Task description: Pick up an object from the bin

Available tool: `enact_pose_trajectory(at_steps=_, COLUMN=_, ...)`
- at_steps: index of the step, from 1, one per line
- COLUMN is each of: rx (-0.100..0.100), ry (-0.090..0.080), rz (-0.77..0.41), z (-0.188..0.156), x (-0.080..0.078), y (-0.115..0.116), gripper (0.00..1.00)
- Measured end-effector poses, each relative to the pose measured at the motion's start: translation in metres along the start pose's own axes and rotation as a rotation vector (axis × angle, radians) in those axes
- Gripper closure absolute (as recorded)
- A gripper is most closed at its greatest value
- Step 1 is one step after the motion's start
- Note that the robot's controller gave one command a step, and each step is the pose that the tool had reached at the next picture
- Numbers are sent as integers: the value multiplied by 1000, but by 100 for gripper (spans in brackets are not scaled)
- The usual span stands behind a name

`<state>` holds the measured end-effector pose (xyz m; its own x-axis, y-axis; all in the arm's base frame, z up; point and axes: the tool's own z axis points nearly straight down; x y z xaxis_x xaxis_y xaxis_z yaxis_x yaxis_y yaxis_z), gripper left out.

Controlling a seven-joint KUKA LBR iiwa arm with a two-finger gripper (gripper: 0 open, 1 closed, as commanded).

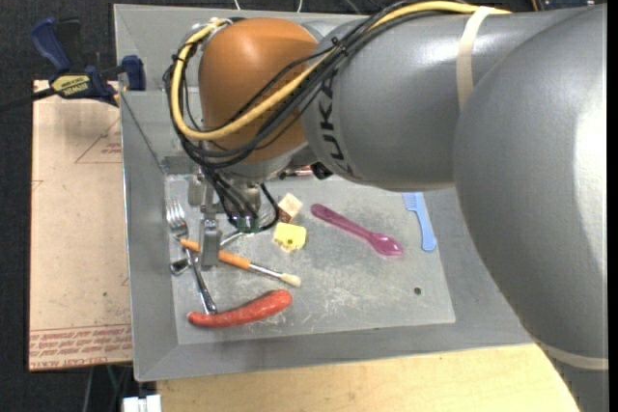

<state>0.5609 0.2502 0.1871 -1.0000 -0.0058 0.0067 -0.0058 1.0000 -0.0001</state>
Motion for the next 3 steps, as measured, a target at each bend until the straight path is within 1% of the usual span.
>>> enact_pose_trajectory(at_steps=1, rx=-2, ry=-7, rz=6, z=-5, x=-2, y=-2, gripper=0)
enact_pose_trajectory(at_steps=2, rx=0, ry=-2, rz=-169, z=120, x=-19, y=-87, gripper=0)
enact_pose_trajectory(at_steps=3, rx=-8, ry=-16, rz=-81, z=49, x=-8, y=-95, gripper=0)
